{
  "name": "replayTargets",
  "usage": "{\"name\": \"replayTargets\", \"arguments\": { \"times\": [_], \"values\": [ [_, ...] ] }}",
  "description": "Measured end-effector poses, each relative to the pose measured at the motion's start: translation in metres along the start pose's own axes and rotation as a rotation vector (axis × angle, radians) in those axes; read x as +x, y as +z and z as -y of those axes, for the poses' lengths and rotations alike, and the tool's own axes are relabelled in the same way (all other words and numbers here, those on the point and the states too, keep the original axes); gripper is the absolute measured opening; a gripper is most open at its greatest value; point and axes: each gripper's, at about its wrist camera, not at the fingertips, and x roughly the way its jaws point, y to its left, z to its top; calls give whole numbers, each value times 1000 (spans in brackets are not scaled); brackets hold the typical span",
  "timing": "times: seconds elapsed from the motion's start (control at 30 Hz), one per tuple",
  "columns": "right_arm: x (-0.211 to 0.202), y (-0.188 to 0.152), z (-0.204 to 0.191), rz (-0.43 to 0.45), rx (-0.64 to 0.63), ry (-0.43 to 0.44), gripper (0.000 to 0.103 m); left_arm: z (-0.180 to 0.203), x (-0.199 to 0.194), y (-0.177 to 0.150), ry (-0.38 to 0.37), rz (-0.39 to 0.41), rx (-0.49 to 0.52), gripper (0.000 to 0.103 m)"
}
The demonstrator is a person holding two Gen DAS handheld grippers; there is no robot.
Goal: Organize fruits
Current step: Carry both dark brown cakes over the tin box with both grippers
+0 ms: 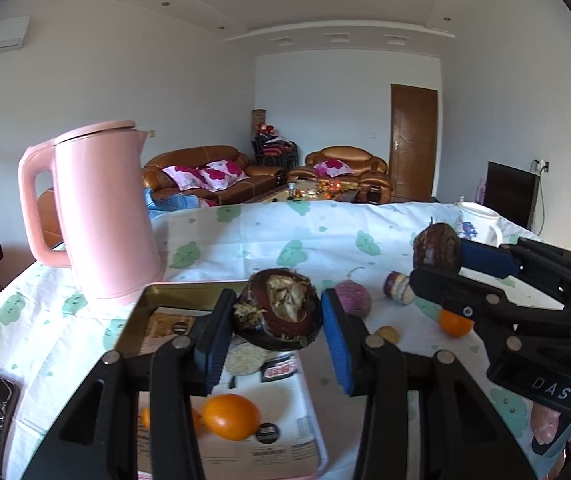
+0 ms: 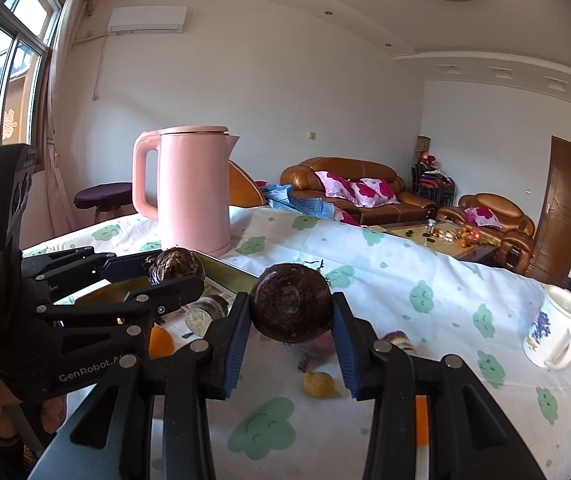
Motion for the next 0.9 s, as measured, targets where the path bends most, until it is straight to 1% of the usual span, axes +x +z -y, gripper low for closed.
{"name": "replayTargets", "arguments": {
  "times": [0.47, 0.9],
  "values": [
    [20, 16, -27, -8, -46, 57, 42, -40, -2, 3, 72, -16, -29, 45],
    [41, 24, -47, -26, -70, 113, 42, -71, 9, -1, 140, -75, -38, 45]
  ]
}}
